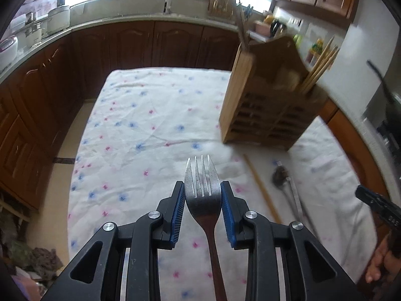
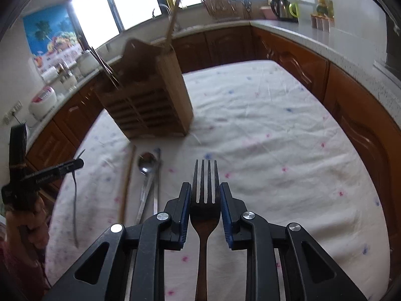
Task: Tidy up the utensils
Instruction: 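Lift both held forks and carry them over the wooden holder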
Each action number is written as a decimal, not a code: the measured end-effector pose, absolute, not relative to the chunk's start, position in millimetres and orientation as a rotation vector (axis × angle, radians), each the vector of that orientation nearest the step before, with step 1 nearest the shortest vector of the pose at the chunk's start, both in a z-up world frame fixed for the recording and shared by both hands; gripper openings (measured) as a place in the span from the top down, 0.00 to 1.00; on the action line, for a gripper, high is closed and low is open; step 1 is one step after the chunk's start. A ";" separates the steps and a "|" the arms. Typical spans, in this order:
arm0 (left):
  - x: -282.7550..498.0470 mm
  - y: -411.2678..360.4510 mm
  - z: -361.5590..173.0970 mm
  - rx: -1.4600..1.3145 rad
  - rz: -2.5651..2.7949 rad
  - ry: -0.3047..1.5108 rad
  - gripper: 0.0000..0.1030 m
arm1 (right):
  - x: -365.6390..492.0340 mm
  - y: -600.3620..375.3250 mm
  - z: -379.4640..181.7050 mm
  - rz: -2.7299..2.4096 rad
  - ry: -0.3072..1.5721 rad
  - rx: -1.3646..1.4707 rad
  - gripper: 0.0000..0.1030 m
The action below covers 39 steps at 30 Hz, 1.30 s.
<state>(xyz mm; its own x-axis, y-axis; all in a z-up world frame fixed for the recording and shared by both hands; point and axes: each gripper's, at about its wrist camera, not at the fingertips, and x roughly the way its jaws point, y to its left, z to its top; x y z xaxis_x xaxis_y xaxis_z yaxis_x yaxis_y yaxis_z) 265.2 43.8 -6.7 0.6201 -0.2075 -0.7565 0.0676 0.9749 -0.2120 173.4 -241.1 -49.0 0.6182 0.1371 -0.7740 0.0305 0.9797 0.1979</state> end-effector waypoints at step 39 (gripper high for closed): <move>168.8 48.2 95.1 -0.177 -0.225 0.580 0.75 | 165.8 -231.2 25.7 0.155 0.685 0.221 0.78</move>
